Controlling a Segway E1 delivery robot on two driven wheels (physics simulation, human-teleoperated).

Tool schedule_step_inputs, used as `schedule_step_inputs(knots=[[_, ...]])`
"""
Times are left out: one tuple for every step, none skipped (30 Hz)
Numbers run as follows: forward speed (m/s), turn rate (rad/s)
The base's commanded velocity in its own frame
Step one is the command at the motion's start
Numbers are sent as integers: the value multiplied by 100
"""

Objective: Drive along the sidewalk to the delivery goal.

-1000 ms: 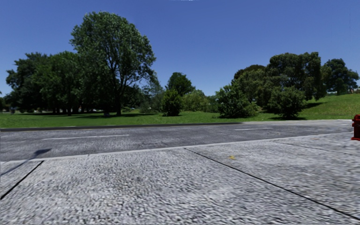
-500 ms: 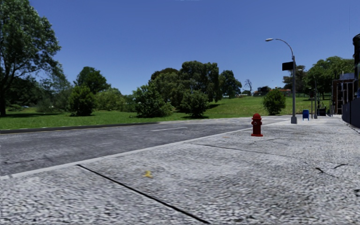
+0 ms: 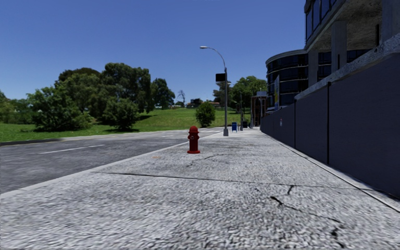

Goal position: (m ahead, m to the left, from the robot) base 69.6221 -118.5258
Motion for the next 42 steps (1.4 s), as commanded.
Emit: schedule_step_inputs(knots=[[200, -95], [200, -95], [200, -95], [200, -95], [200, -95], [200, -95], [200, 0], [200, 0], [200, 0], [200, 0], [200, 0], [200, 0], [200, 0], [200, 0], [200, 0], [200, 0], [200, 0], [200, 0], [200, 0], [200, 0], [200, 0], [200, 0], [200, 0], [200, 0], [200, 0], [200, 9], [200, 19], [200, 24], [200, 24], [200, 26], [200, 26], [200, 26], [200, 27], [200, 27], [200, 27], [200, 27], [200, 27], [200, 27], [200, 27], [200, 27], [200, 0], [200, 0]])
